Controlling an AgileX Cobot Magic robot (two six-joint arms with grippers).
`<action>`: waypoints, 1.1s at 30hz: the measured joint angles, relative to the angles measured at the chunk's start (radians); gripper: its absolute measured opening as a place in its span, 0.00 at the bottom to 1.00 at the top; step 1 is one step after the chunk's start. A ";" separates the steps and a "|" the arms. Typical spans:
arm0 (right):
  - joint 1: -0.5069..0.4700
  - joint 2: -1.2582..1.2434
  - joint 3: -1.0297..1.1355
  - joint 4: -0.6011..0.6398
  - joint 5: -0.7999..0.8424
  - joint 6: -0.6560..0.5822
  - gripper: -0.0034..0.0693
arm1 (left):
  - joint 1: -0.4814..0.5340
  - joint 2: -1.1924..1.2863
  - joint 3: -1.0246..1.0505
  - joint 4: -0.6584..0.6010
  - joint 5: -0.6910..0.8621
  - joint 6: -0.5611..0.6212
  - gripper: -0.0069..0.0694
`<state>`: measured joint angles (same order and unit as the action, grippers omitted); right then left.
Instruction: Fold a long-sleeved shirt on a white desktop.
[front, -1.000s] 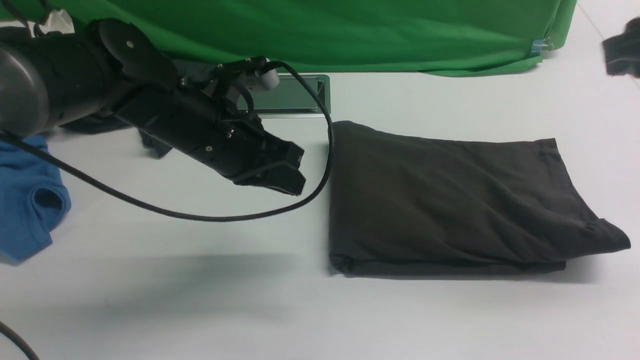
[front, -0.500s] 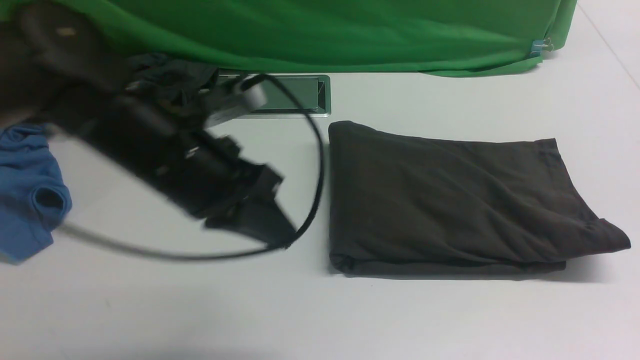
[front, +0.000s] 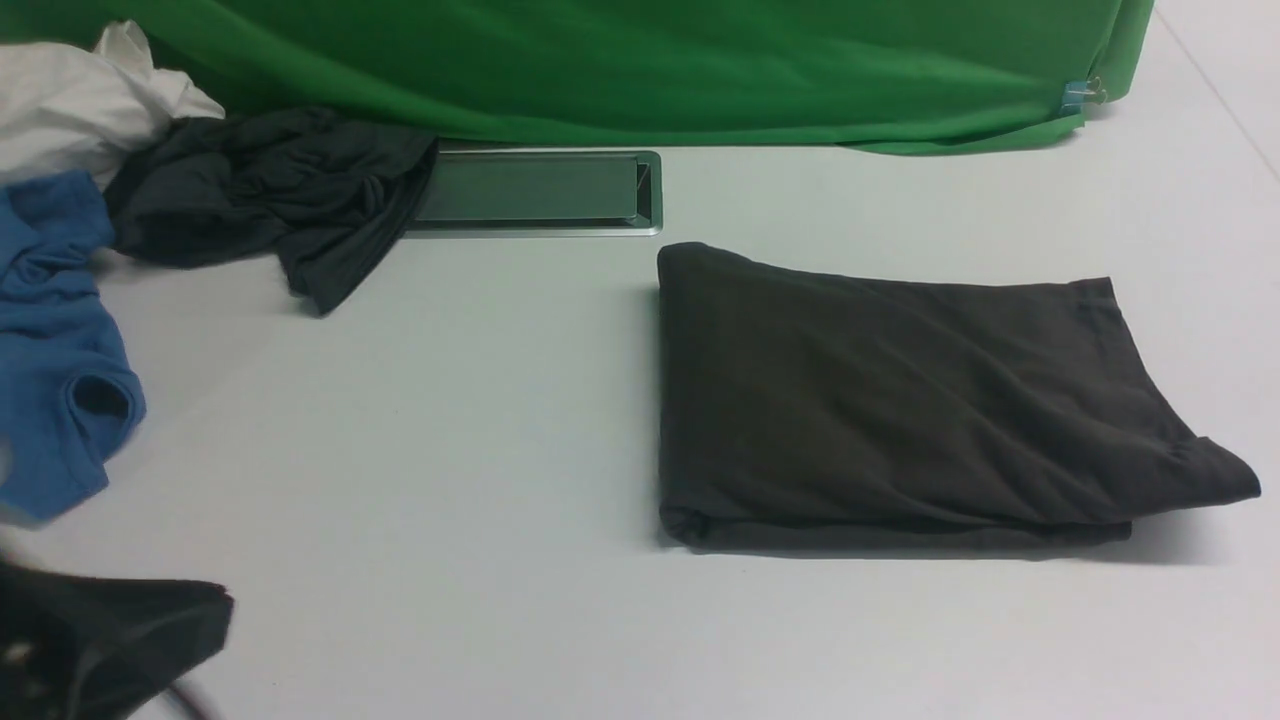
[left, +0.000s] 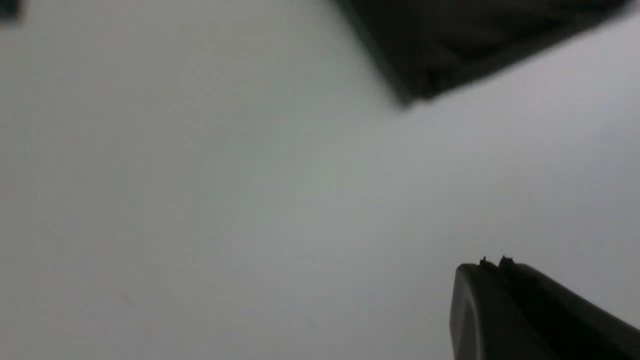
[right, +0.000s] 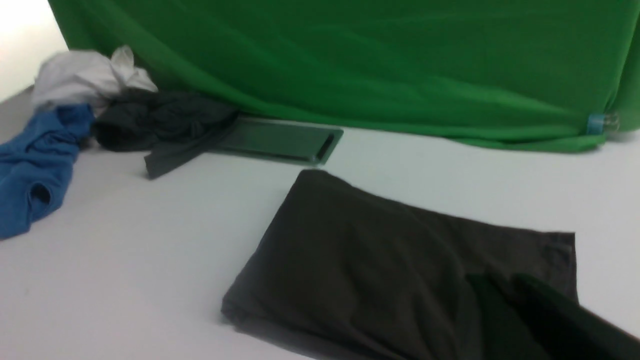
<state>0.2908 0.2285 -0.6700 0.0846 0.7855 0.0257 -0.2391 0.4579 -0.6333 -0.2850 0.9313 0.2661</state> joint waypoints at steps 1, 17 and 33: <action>0.000 -0.015 0.011 0.000 0.000 -0.004 0.12 | 0.000 -0.043 0.027 0.000 -0.041 0.002 0.12; 0.000 -0.045 0.022 0.000 -0.001 -0.010 0.19 | 0.000 -0.201 0.123 0.041 -0.181 0.012 0.12; 0.000 -0.045 0.022 0.000 -0.007 -0.010 0.23 | 0.163 -0.450 0.436 0.147 -0.691 -0.004 0.12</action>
<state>0.2908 0.1831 -0.6477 0.0846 0.7780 0.0162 -0.0760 0.0079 -0.1974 -0.1383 0.2407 0.2622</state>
